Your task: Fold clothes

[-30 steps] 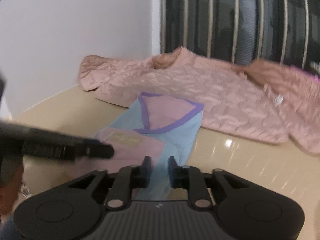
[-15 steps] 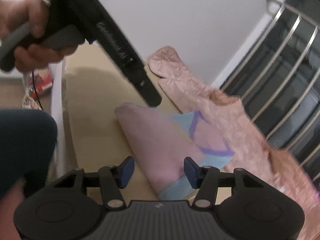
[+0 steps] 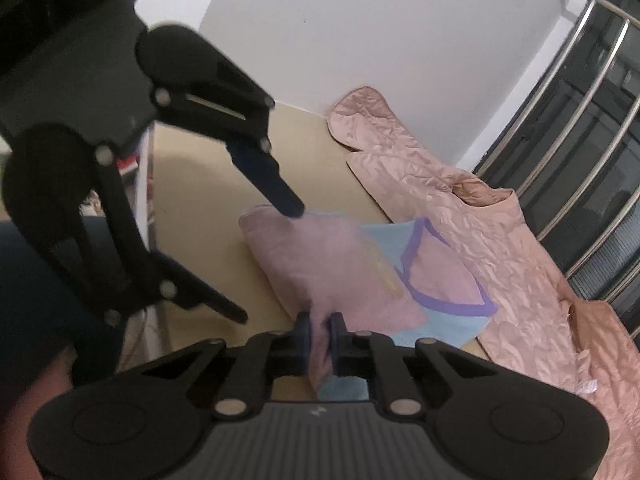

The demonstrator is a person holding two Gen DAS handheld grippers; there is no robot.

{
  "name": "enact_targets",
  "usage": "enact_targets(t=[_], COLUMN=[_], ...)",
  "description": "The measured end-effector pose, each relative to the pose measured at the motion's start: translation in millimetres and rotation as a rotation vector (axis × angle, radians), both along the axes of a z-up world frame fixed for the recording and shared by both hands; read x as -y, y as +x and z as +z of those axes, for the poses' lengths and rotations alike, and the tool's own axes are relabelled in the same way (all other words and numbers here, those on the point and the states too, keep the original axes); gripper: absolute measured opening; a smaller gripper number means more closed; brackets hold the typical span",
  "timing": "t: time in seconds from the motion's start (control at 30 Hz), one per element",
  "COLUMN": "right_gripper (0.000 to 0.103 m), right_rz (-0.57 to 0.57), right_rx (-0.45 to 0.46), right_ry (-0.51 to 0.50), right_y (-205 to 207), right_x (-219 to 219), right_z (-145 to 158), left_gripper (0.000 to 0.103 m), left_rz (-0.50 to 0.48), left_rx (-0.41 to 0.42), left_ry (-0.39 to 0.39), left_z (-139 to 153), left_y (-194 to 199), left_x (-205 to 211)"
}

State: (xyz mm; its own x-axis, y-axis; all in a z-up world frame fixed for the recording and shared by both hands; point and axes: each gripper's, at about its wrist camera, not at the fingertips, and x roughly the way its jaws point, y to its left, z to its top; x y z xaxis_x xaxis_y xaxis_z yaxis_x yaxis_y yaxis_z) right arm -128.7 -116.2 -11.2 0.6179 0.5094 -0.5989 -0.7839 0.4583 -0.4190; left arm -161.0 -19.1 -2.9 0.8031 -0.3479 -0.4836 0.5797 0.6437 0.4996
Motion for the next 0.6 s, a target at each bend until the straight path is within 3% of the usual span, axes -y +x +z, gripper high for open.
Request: enact_targets(t=[0.07,0.17,0.23,0.3,0.37,0.4,0.43,0.5,0.6], right_gripper=[0.009,0.008,0.008,0.008,0.011,0.023,0.045,0.061,0.06], right_rz=[0.009,0.028,0.039,0.046,0.051,0.055,0.058,0.079,0.094], right_rx=[-0.042,-0.096,-0.118,-0.13,-0.109,-0.084,-0.059,0.039,0.142], right_ry=[0.033,0.073,0.089,0.093,0.077,0.061,0.045,-0.005,-0.071], right_y=[-5,-12,-16,-20,-26,-30,-34,-48,-59], right_x=[6,17,22,27,28,27,27,23,15], right_z=[7,17,24,28,26,24,22,15,-1], left_gripper=[0.065,0.055,0.035,0.022,0.02,0.018,0.017,0.017,0.016], left_rz=[-0.012,-0.039,-0.058,-0.074,-0.079,-0.079,-0.079,-0.079,-0.09], left_rx=[-0.001,0.003,0.003,-0.014,-0.061,-0.069,-0.076,-0.101,-0.154], left_ry=[0.002,0.002,0.016,0.027,0.006,-0.005,-0.011,-0.032,-0.085], left_z=[-1,-2,-4,-4,-1,1,3,9,19], left_y=[-2,-9,-11,-11,-7,-5,-4,-1,4], left_x=[0,0,1,0,-4,-5,-6,-8,-13])
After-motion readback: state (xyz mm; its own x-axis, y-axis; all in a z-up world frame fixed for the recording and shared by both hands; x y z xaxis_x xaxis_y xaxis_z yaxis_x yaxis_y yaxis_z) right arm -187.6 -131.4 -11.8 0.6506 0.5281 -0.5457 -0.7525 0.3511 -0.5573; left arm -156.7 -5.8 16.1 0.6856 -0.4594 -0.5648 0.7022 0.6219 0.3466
